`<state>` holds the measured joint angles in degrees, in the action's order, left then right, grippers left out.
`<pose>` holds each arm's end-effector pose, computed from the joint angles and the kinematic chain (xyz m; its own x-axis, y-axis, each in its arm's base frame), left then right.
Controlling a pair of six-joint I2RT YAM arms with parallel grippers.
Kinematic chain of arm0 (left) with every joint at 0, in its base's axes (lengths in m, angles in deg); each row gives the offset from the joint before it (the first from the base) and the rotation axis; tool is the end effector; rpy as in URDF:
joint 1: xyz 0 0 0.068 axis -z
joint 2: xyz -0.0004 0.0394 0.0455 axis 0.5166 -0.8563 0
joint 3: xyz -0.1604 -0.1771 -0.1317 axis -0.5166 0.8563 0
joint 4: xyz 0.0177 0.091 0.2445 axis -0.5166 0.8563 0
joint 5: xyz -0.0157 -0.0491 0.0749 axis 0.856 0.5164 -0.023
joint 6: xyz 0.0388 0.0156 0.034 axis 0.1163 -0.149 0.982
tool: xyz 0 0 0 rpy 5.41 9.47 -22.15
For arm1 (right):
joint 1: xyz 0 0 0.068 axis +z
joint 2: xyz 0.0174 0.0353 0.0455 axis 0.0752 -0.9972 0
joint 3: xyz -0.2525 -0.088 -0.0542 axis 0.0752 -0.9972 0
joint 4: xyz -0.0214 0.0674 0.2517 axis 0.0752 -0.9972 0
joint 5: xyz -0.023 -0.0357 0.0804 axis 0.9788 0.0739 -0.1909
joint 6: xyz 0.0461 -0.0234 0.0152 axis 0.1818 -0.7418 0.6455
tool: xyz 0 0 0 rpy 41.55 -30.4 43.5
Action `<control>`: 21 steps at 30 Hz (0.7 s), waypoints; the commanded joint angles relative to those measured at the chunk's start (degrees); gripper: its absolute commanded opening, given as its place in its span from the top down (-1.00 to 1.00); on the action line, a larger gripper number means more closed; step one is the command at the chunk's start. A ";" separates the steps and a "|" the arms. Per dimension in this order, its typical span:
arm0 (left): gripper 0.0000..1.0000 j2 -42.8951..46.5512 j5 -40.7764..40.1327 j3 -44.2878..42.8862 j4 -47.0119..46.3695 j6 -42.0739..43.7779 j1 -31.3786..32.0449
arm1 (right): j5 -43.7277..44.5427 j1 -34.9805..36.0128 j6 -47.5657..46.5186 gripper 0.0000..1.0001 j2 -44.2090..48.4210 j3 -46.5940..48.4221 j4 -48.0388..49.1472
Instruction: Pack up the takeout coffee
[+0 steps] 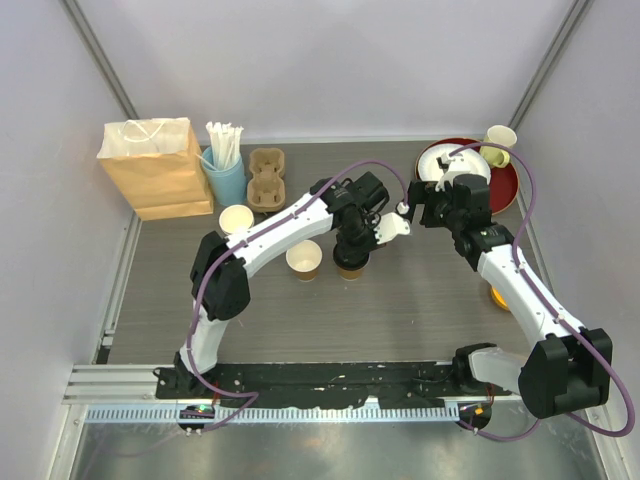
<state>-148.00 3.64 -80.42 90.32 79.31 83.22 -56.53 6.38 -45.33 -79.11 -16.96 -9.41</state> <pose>0.2586 -0.3468 0.2809 -0.1617 0.8925 -0.4210 0.9867 0.1522 -0.0563 0.2622 0.0544 0.2978 -0.4862 0.0945 -0.8687 -0.2148 0.9507 0.2236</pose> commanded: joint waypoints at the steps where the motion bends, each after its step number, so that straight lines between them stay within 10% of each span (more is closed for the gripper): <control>1: 1.00 -0.57 0.13 -2.21 -0.42 -0.60 0.35 | -0.62 -0.15 -0.96 -0.91 1.43 1.25 2.79; 21: 1.00 -1.10 1.80 -1.42 0.37 -0.42 0.53 | -0.89 -0.07 -0.88 -0.91 1.17 0.81 3.23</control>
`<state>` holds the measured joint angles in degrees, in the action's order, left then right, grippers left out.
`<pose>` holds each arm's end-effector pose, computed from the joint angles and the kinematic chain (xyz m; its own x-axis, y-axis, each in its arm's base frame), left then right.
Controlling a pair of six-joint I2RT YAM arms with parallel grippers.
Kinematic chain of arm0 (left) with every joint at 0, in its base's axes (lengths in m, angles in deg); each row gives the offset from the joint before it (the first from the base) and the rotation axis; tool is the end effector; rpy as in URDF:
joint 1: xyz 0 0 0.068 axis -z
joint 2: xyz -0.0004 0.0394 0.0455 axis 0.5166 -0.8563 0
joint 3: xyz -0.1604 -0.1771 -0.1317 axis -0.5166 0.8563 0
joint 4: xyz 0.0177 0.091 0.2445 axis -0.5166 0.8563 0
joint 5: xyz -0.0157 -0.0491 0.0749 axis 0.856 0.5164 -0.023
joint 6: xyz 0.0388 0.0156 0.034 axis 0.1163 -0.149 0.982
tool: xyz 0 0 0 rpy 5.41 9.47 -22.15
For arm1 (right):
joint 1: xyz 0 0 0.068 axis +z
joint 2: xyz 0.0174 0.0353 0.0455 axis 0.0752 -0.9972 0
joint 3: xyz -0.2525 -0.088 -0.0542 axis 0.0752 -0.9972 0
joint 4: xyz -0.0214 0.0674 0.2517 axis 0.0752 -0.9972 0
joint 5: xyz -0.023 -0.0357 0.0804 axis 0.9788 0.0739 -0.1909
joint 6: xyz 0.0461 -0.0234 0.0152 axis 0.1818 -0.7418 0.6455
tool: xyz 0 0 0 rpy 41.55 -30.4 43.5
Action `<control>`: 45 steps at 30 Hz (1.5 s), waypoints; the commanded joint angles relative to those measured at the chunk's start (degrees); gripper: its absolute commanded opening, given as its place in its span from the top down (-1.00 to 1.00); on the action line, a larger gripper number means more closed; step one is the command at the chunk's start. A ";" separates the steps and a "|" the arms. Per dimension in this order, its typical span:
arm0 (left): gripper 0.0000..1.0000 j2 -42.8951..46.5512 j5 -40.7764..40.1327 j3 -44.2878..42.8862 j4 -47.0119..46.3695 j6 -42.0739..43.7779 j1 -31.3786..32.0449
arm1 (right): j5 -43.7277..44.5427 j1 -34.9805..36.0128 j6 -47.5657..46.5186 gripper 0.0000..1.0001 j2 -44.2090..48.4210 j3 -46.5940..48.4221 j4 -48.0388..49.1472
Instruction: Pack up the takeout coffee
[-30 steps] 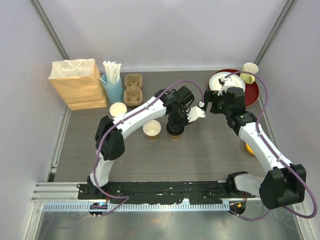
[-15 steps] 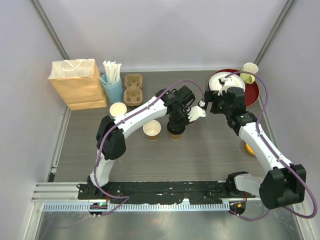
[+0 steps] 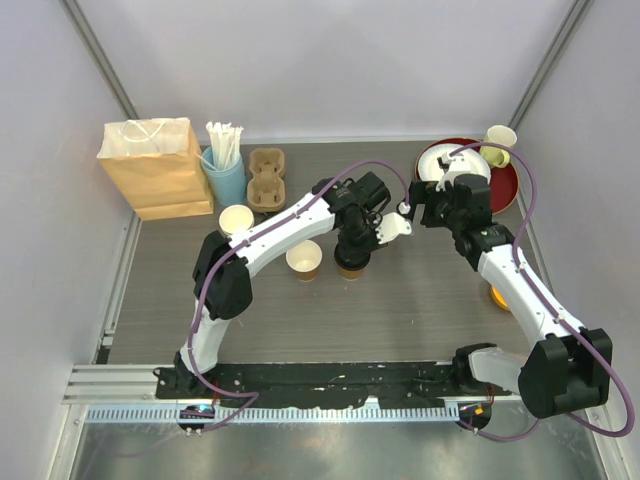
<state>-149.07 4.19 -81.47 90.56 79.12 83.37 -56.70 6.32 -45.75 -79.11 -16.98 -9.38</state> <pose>0.2597 -0.3507 0.2783 -0.1637 0.8922 -0.4209 0.9865 0.1491 -0.0677 0.2623 0.0542 0.2978 -0.4848 0.0879 -0.8702 -0.2199 0.9507 0.2185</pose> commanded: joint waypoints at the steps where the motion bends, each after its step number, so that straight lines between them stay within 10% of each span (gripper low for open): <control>1: 1.00 0.06 1.08 -0.46 0.13 -0.23 0.46 | -0.80 -0.09 -0.46 -0.91 1.17 0.83 3.21; 4: 1.00 0.32 0.47 -0.81 0.04 0.12 0.38 | -0.97 -0.17 -0.46 -0.91 1.26 0.74 3.12; 14: 0.05 2.26 -1.56 -2.21 -0.31 0.47 0.29 | -1.15 -0.09 -0.55 -0.91 1.52 0.66 3.21; 25: -0.17 10.06 -4.81 -0.56 -2.67 -1.63 -0.59 | -6.66 0.00 -0.29 -0.85 0.65 1.44 2.86; 27: -0.12 12.18 -3.50 1.55 -5.56 -3.90 -2.42 | -9.49 0.00 -0.11 -0.64 -0.05 1.88 3.03; 31: 0.91 16.23 4.23 7.87 -9.88 -9.96 -8.14 | -12.92 2.27 0.07 0.56 -2.42 3.11 2.42; 33: 1.00 18.16 10.55 11.13 -12.51 -12.61 -11.64 | -15.64 3.95 0.59 0.93 -3.39 3.56 3.03; 45: 1.00 19.93 20.50 25.30 -28.26 -20.79 -13.51 | -15.83 13.71 0.77 0.98 -10.52 4.96 3.56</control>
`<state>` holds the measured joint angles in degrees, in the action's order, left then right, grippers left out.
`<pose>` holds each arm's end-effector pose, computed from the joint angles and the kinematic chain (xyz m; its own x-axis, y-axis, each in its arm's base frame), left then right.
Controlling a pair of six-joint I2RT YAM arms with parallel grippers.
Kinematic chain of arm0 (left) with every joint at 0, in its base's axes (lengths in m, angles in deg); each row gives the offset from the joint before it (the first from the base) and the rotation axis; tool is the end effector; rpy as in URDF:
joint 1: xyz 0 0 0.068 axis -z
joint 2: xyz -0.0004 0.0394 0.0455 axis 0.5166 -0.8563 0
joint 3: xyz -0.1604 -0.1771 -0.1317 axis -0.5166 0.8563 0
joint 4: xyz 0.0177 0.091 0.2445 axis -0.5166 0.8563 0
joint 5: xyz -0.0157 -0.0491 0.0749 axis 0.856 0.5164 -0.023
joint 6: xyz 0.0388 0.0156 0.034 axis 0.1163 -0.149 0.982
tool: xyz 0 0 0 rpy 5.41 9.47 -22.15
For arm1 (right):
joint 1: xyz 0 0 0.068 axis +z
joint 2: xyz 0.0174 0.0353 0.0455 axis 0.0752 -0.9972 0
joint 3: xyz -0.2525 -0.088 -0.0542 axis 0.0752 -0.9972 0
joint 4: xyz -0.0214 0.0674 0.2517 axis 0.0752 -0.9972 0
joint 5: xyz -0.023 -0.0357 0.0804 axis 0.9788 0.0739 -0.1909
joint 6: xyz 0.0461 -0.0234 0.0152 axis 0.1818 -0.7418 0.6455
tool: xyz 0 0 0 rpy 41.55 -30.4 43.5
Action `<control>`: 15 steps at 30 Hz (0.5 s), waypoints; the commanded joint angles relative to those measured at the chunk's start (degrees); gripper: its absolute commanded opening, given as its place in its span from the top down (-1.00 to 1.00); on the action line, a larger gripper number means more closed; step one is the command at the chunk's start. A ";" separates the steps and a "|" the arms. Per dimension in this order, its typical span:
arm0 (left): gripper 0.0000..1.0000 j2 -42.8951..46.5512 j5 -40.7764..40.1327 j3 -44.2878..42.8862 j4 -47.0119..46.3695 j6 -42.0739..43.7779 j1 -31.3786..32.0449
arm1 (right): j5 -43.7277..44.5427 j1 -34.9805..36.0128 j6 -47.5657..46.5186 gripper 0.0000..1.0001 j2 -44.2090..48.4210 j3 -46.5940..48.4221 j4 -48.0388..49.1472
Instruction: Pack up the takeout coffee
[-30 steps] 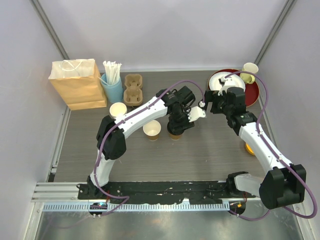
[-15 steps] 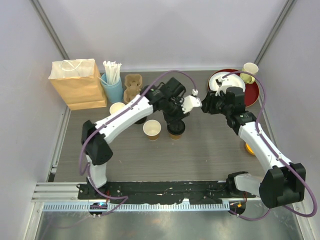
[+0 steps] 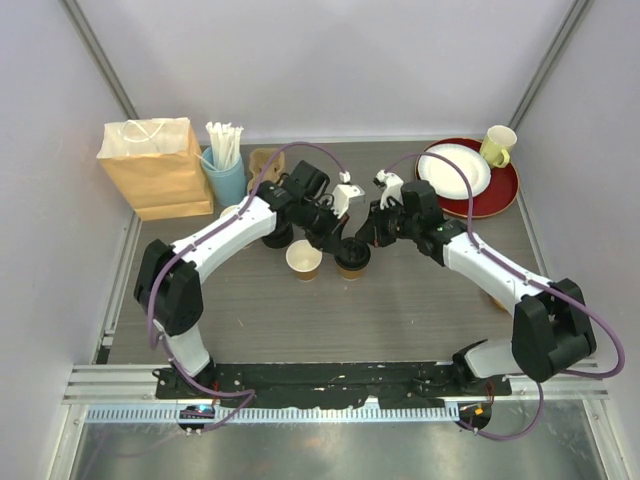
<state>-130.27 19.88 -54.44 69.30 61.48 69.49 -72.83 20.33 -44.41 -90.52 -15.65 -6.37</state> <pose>0.2846 -0.2487 0.2857 -0.5432 0.5811 -0.6060 0.8378 0.4228 -0.3455 0.2696 0.1396 0.2590 -0.6300 -0.0874 -0.7716 -0.5739 0.7219 0.3868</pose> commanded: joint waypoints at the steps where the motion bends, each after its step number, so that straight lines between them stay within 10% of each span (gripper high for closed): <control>1: 1.00 0.69 4.98 -1.92 -6.99 -3.24 0.37 | 0.74 -0.39 -0.74 0.98 1.06 3.80 -0.07; 15: 1.00 -6.07 2.26 -0.43 -9.98 -4.38 0.37 | -2.94 -0.39 -0.48 0.98 -0.95 -1.99 0.72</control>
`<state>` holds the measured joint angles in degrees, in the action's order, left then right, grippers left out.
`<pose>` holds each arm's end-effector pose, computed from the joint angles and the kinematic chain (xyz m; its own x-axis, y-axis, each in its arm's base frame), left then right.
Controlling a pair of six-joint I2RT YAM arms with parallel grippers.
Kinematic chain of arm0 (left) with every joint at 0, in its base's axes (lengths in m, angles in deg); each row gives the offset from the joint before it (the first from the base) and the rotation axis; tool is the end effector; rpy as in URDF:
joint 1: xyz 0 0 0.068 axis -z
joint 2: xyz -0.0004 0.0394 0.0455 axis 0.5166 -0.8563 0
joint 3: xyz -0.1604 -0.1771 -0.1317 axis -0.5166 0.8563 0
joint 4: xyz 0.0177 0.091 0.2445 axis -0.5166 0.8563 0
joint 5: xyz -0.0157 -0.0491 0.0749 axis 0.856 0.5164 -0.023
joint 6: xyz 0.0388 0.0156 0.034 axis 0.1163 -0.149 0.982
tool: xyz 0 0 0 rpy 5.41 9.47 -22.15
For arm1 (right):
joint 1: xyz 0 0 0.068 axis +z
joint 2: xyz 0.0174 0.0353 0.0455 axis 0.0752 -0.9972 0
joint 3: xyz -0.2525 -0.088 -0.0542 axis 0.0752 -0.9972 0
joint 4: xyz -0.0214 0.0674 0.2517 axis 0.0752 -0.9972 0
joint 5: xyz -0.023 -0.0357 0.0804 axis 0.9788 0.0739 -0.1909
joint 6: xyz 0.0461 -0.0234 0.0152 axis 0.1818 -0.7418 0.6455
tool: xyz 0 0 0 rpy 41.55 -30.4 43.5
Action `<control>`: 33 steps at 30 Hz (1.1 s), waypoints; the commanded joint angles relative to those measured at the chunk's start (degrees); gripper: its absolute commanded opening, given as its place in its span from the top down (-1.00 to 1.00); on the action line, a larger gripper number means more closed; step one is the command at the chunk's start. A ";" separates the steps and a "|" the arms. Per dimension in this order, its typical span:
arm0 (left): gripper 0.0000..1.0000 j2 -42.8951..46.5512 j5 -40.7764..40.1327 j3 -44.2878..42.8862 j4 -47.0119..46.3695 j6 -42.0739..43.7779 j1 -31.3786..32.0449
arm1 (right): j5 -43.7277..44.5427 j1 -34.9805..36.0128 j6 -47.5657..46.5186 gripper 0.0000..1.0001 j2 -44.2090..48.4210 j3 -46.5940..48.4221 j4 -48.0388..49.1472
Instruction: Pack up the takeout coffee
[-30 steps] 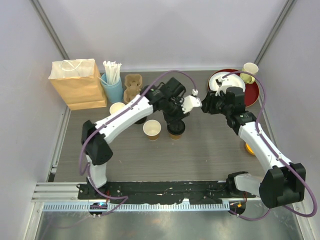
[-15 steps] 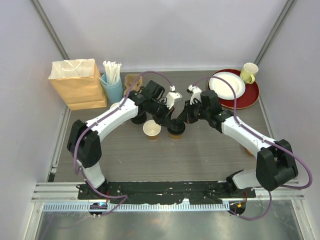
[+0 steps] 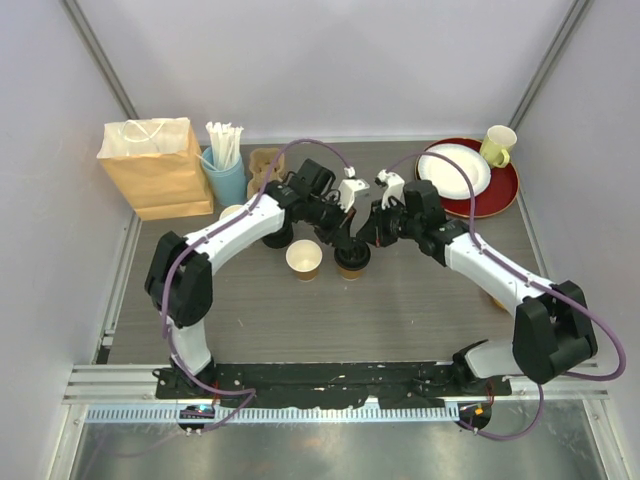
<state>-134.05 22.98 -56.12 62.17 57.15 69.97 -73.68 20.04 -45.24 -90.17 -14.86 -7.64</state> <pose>0.2999 -0.2671 0.2789 -0.5581 0.5163 -0.6496 0.8280 0.3978 -0.3952 0.2693 0.1383 0.2636 -0.6252 -0.0974 -0.7744 -0.5861 0.7138 0.3834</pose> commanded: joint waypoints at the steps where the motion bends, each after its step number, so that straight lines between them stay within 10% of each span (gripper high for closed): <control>1: 1.00 -2.65 -1.02 1.43 -2.77 0.03 -0.11 | -2.01 -0.10 0.53 0.98 -1.74 -3.31 2.16; 33: 1.00 -3.61 -3.21 3.80 0.49 3.63 -1.43 | 0.18 0.16 0.09 0.98 -3.94 -4.28 -0.47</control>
<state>-135.67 21.21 -53.30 62.94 59.97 68.84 -74.67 20.09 -45.11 -92.18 -17.37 -9.03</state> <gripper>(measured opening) 0.012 0.028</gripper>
